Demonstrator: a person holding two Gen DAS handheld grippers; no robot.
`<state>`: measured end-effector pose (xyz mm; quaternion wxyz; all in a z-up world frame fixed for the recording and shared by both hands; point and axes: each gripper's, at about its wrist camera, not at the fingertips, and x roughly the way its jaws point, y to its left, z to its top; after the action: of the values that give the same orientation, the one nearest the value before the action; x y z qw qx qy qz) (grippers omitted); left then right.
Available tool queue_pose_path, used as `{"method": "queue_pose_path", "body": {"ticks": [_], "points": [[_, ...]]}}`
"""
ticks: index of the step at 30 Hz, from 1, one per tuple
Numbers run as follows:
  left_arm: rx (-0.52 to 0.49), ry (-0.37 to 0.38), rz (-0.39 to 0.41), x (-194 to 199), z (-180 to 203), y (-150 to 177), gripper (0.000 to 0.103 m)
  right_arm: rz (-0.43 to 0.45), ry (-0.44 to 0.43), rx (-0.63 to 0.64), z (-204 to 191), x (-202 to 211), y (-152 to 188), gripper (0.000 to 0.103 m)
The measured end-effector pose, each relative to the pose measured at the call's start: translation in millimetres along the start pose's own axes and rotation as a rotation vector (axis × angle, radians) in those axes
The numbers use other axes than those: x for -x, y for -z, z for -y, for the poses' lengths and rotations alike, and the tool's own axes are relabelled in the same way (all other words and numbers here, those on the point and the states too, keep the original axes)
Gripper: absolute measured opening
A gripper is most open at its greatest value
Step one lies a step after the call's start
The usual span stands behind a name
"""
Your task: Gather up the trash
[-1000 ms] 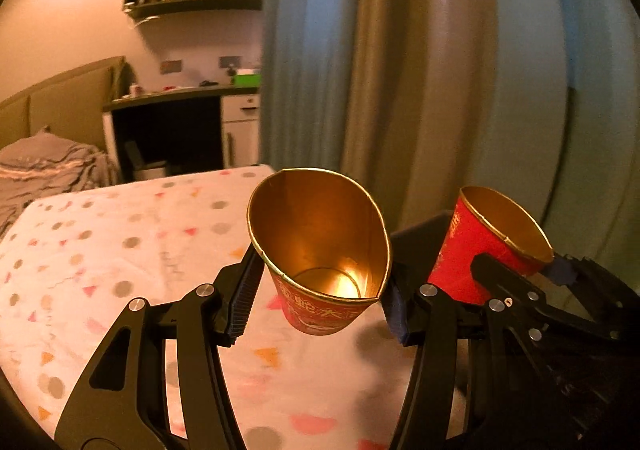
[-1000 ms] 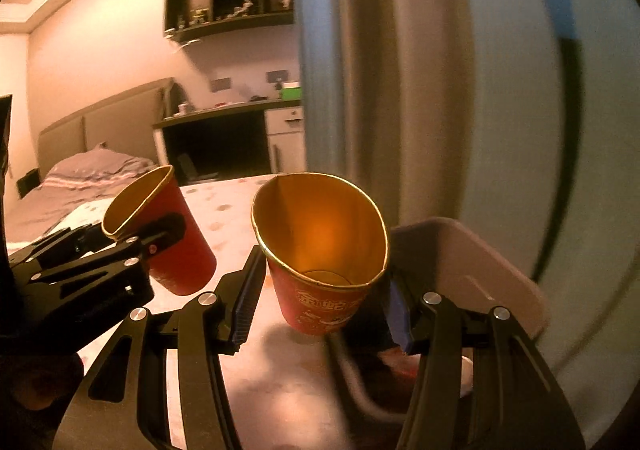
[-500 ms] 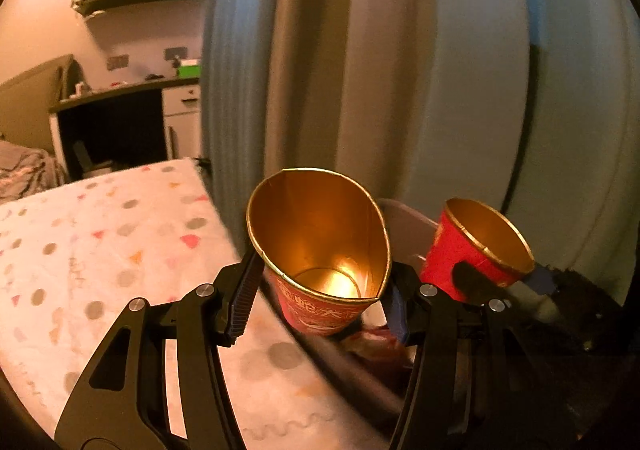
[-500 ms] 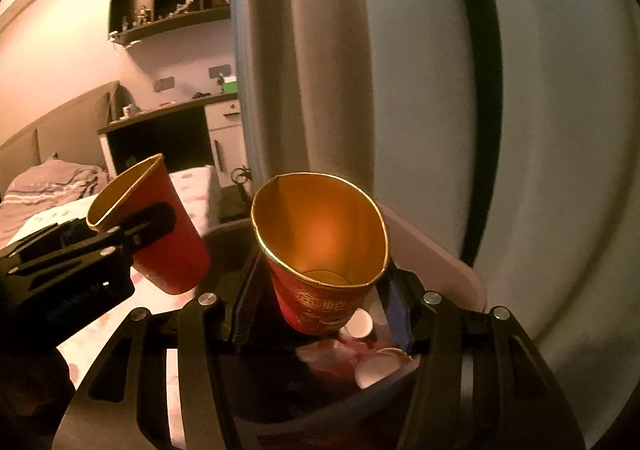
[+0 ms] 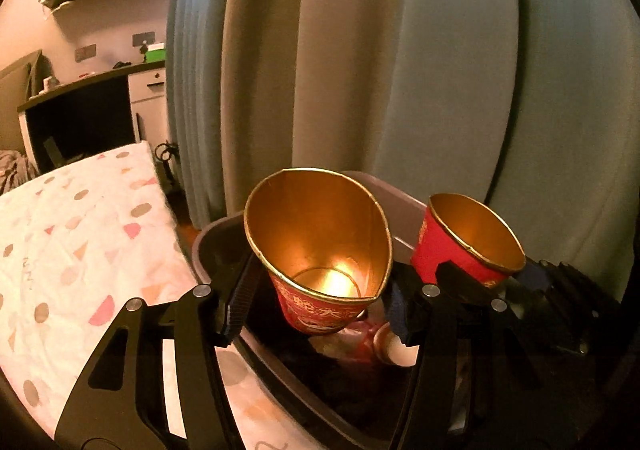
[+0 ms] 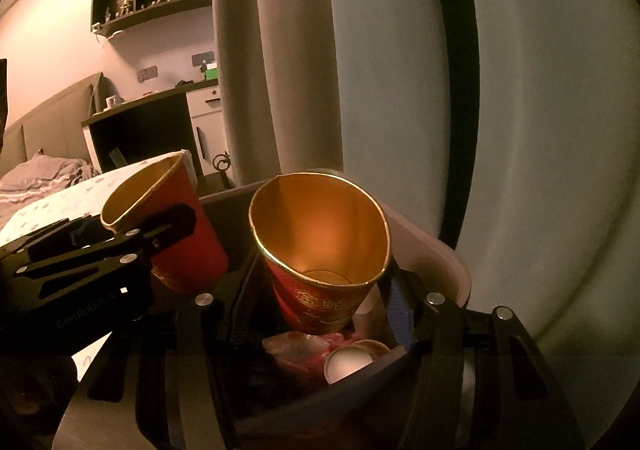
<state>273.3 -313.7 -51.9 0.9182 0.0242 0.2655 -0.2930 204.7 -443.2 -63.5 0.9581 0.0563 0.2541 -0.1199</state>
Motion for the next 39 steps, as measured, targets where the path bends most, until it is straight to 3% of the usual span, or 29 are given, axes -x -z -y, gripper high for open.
{"method": "queue_pose_path", "body": {"ticks": [5, 9, 10, 15, 21, 25, 31, 39], "points": [[0.003, 0.016, -0.012, -4, 2, 2, 0.058, -0.008, 0.0, 0.003, -3, -7, -4, 0.058], [0.007, 0.019, -0.028, -6, 0, 3, 0.068, -0.018, 0.001, 0.004, -4, -12, -8, 0.064], [0.006, 0.016, -0.028, -5, 0, 3, 0.069, -0.016, 0.006, 0.004, -5, -12, -7, 0.068], [0.01, -0.003, -0.022, -2, -5, 1, 0.081, -0.006, 0.026, 0.023, -4, -5, -1, 0.069], [0.007, -0.05, -0.017, 12, -13, 3, 0.086, 0.019, 0.037, 0.027, -4, 11, 1, 0.076], [0.012, -0.102, 0.001, 37, -22, 4, 0.09, 0.037, 0.044, 0.026, -8, 28, 0, 0.086], [0.022, -0.248, 0.082, 101, -42, 9, 0.097, 0.065, 0.061, 0.017, -20, 56, -1, 0.096], [0.048, -0.377, 0.119, 174, -64, 34, 0.097, 0.13, 0.038, 0.052, -58, 103, 2, 0.096]]}}
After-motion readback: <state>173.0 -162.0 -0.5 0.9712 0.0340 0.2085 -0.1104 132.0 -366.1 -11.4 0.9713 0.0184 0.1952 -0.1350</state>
